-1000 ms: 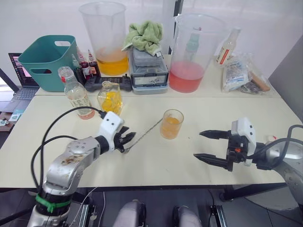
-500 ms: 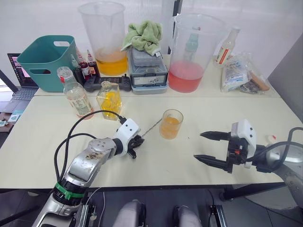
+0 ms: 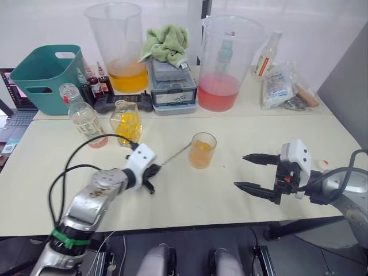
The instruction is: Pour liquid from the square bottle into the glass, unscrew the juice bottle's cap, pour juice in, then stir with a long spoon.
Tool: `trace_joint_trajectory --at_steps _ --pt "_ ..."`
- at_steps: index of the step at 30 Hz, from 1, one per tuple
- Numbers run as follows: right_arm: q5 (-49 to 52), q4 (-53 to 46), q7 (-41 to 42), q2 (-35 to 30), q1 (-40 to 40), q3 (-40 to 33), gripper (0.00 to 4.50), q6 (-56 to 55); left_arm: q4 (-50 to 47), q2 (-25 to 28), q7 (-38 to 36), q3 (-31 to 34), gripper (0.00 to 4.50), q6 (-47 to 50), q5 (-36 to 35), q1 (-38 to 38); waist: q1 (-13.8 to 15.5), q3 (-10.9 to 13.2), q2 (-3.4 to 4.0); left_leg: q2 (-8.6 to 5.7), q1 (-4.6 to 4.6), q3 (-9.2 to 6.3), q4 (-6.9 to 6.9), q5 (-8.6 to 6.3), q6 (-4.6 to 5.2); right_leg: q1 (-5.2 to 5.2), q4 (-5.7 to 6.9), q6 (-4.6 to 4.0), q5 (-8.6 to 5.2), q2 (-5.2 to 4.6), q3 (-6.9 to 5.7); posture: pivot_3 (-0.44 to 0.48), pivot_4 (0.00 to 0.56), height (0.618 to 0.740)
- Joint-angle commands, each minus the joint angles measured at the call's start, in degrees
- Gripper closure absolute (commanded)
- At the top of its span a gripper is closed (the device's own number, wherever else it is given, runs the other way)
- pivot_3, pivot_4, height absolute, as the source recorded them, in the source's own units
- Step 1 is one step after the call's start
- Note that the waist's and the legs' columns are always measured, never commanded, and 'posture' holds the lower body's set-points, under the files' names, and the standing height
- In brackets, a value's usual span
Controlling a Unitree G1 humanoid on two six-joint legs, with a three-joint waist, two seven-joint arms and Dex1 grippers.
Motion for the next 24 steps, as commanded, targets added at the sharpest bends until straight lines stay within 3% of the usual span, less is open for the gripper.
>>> trace_joint_trajectory --at_steps 1,7,13,20,24 --pt "0.29 -0.25 0.94 0.34 -1.4 -0.01 0.0 -1.5 -3.97 1.73 -1.37 4.5 4.48 -0.01 -2.03 2.94 -0.01 0.0 0.0 -0.02 0.0 -0.02 0.0 0.0 0.0 0.01 0.0 0.0 0.0 -0.01 -0.01 0.0 0.15 0.74" --pt "-0.31 1.63 2.36 1.15 -3.91 2.54 0.0 -1.58 -11.47 3.13 -1.6 10.64 4.48 2.77 -5.56 12.3 0.71 0.01 0.0 -0.08 0.0 -0.06 0.04 -0.06 0.01 -0.09 -0.16 0.02 -0.01 -0.13 -0.02 0.0 0.15 0.74" --pt "-1.38 3.56 3.51 2.03 -6.05 4.6 0.0 -2.37 -16.74 4.83 -2.0 11.43 4.48 3.8 -7.23 18.26 0.76 0.01 0.01 -0.11 0.01 -0.08 0.02 -0.05 -0.02 -0.09 -0.15 0.02 -0.01 -0.14 -0.01 0.0 0.15 0.74" --pt "-1.92 4.35 3.88 2.54 -6.89 5.19 0.0 -2.8 -18.54 4.5 -0.57 10.44 4.48 5.03 -7.77 19.82 0.78 0.01 0.02 -0.11 0.01 -0.07 0.02 -0.05 -0.03 -0.09 -0.15 0.02 -0.01 -0.12 -0.02 0.0 0.15 0.74" --pt "-1.96 4.65 4.2 2.63 -7.1 5.15 0.0 -2.93 -17.81 5.04 -1.25 11.64 3.25 3.73 -8.26 19.09 0.82 0.01 0.02 -0.11 0.01 -0.07 0.02 -0.05 -0.03 -0.09 -0.14 0.02 -0.01 -0.12 -0.03 0.0 0.15 0.74"
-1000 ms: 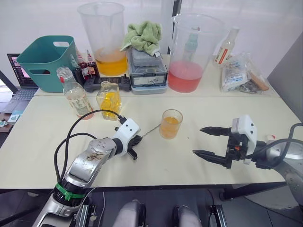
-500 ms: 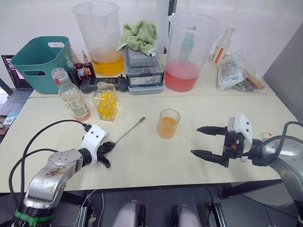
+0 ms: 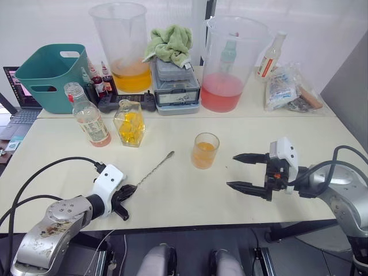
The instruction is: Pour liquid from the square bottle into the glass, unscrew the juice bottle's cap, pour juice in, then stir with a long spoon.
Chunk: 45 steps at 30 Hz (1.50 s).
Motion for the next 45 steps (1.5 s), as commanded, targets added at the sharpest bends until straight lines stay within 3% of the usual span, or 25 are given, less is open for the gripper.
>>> trace_joint_trajectory --at_steps 1,6,10,24,34,45 --pt "0.04 -0.74 0.74 -0.03 -0.77 -0.94 0.0 -1.67 0.18 1.04 -1.45 2.03 2.91 -2.0 -1.07 -1.46 0.0 0.0 0.0 0.0 0.0 0.0 0.0 0.0 0.0 0.0 0.0 0.0 0.0 0.0 0.0 0.0 0.15 0.74" --pt "0.99 -1.83 2.08 -0.25 -0.46 -1.14 0.0 -1.14 3.17 6.29 -6.84 2.41 1.24 -4.35 -1.64 -4.19 -0.01 0.0 0.02 0.01 0.0 -0.01 0.0 0.02 -0.03 -0.01 0.0 -0.01 -0.01 0.04 -0.03 0.0 0.15 0.74" --pt "0.93 -2.46 1.78 -0.08 -0.24 -1.33 0.0 -1.1 3.71 10.18 -8.83 -2.86 1.24 -3.49 -0.42 -5.4 -0.03 0.02 0.03 0.0 0.0 0.05 -0.03 0.0 -0.01 -0.03 0.0 -0.01 -0.01 0.03 -0.02 0.0 0.15 0.74" --pt "-0.37 -2.52 0.93 0.23 0.43 -1.17 0.0 -1.96 5.2 7.88 -0.52 -11.59 1.24 5.67 3.68 -11.19 0.3 0.01 0.06 0.0 0.06 0.03 -0.03 0.03 -0.05 0.05 0.01 0.0 -0.01 0.03 -0.03 0.0 0.15 0.74" --pt "-0.41 -3.0 1.31 0.21 0.44 -1.3 0.0 -2.61 3.97 8.75 -0.17 -12.64 4.4 8.7 2.96 -9.93 0.06 -0.12 0.27 0.02 0.11 0.02 -0.04 0.04 -0.07 0.05 0.04 -0.01 -0.01 0.04 0.01 0.0 0.15 0.74" --pt "-0.19 -2.15 2.4 -0.01 -0.98 -0.95 0.0 -2.41 5.68 5.88 -0.55 -4.17 4.46 3.95 0.6 -10.9 -0.16 -0.12 0.28 0.04 0.11 0.03 -0.08 0.04 -0.08 0.02 0.04 -0.03 -0.02 0.06 0.01 0.0 0.15 0.74"
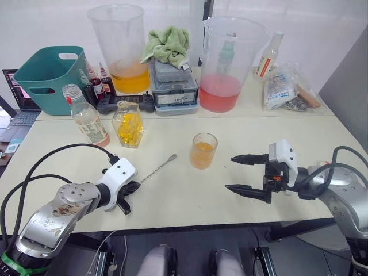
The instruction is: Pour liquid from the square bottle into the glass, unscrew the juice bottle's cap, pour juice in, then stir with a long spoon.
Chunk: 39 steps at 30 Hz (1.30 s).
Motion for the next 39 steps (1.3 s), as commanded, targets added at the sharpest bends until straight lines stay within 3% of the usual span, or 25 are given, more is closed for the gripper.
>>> trace_joint_trajectory --at_steps 1,10,19,23,30,39 --pt "0.87 -0.68 0.73 -0.32 -1.52 -1.09 0.0 -0.93 1.97 -1.84 0.4 4.86 4.46 -1.26 -1.34 -1.02 -0.01 0.0 0.0 0.0 0.0 0.0 0.0 0.0 0.0 0.0 0.0 0.0 0.0 0.0 0.0 0.0 0.15 0.74" --pt "8.36 0.5 -5.14 2.67 -5.84 -5.17 0.0 5.67 -1.3 -11.54 3.77 11.3 4.46 -4.22 -6.87 -8.93 0.48 0.06 -0.11 -0.09 -0.01 -0.05 0.04 -0.01 0.02 0.07 -0.01 0.01 0.01 -0.08 -0.01 0.0 0.15 0.74" --pt "15.6 2.31 -16.71 7.63 -13.02 -8.5 0.0 13.6 1.99 -13.67 1.78 8.78 4.46 -8.55 -9.71 -19.33 0.06 0.07 -0.13 -0.09 -0.09 0.07 0.05 0.02 0.04 0.15 0.09 0.0 0.02 0.03 0.0 0.0 0.15 0.74" --pt "23.38 3.92 -26.63 14.15 -16.93 -10.15 0.0 19.36 3.7 -13.59 -0.75 5.79 4.46 -9.39 -10.08 -23.11 -0.02 0.07 -0.14 -0.11 -0.1 0.12 0.06 0.03 0.06 0.17 0.08 0.0 0.02 0.08 0.0 0.0 0.15 0.74" --pt "31.18 4.02 -44.78 28.53 -20.56 -11.44 0.0 19.85 4.97 -15.13 -4.19 1.65 4.46 -9.89 -12.5 -26.12 -0.24 0.07 -0.14 -0.12 -0.11 0.13 0.03 0.24 0.39 0.14 0.16 0.0 0.03 0.17 0.01 0.0 0.15 0.74" --pt "34.6 1.15 -54.06 35.38 -19.33 -8.96 0.0 18.64 4.6 -16.73 -4.09 -0.5 4.46 -9.67 -12.81 -27.26 -1.05 0.07 -0.12 -0.1 -0.11 0.09 -0.02 0.3 0.33 0.12 0.17 0.0 0.02 0.36 0.07 0.0 0.15 0.74"
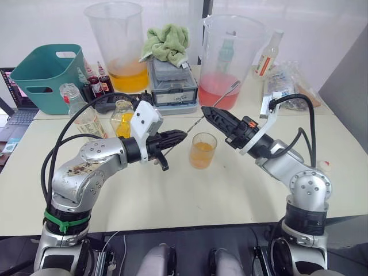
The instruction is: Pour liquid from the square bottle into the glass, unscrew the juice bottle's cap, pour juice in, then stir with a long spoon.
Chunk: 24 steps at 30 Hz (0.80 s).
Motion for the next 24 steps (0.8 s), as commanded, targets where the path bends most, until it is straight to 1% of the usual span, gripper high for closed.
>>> trace_joint_trajectory --at_steps 1,3,4,10,16,17,24 --pt "2.09 -2.56 -2.18 0.95 -0.28 -0.21 0.0 -1.55 -1.63 -0.22 -0.07 0.0 4.46 -1.09 -0.8 -1.28 -0.34 0.0 0.0 0.02 0.0 0.0 -0.01 0.01 -0.01 0.0 0.0 0.0 0.0 0.06 0.03 0.0 0.15 0.74" --pt "2.49 -2.54 -2.94 1.26 -0.24 0.03 0.0 -1.67 -1.61 -0.19 -0.03 -0.07 4.46 -1.07 -0.78 -1.25 -0.67 0.0 0.0 0.04 0.0 -0.01 -0.06 0.05 -0.05 0.0 0.0 -0.01 0.0 0.12 0.08 0.0 0.15 0.74" --pt "2.61 -2.52 -3.44 1.46 -0.21 0.1 0.26 -1.8 -1.61 -0.2 -0.02 -0.13 4.49 -1.07 -0.76 -1.23 -0.79 0.0 0.0 0.04 0.0 -0.01 -0.1 0.07 -0.07 -0.01 0.0 -0.01 0.0 0.14 0.1 0.0 0.15 0.74" --pt "3.75 -2.93 -4.68 2.4 0.14 0.62 2.16 -2.31 -1.87 -0.14 0.08 -0.45 4.5 -1.05 -0.73 -1.07 -0.95 -0.01 0.01 0.07 0.01 -0.02 -0.28 0.15 -0.12 -0.05 0.01 -0.03 0.01 0.21 0.15 0.0 0.15 0.74" --pt "5.01 -3.02 -5.31 3.17 0.51 0.78 4.27 -3.21 -1.72 -0.3 0.3 -0.52 4.5 -1.26 -0.65 -1.08 -0.93 -0.01 0.01 0.06 0.01 -0.05 -0.32 0.16 -0.11 -0.04 0.0 -0.03 0.01 0.21 0.16 0.0 0.15 0.74" --pt "5.33 -3.1 -5.41 3.14 0.62 0.84 4.45 -3.27 -1.77 -0.35 0.38 -0.53 4.5 -1.25 -0.66 -1.06 -0.93 -0.01 0.01 0.06 0.01 -0.05 -0.32 0.16 -0.11 -0.04 0.0 -0.03 0.01 0.22 0.16 0.0 0.15 0.74" --pt "7.72 -2.93 -6.84 3.85 0.77 0.68 4.45 -4.9 -1.73 -0.58 0.59 -0.57 4.5 -1.69 -0.43 -0.83 -0.94 -0.01 0.01 0.06 0.02 -0.07 -0.34 0.16 -0.13 -0.04 0.0 -0.03 0.01 0.23 0.16 0.0 0.15 0.74"
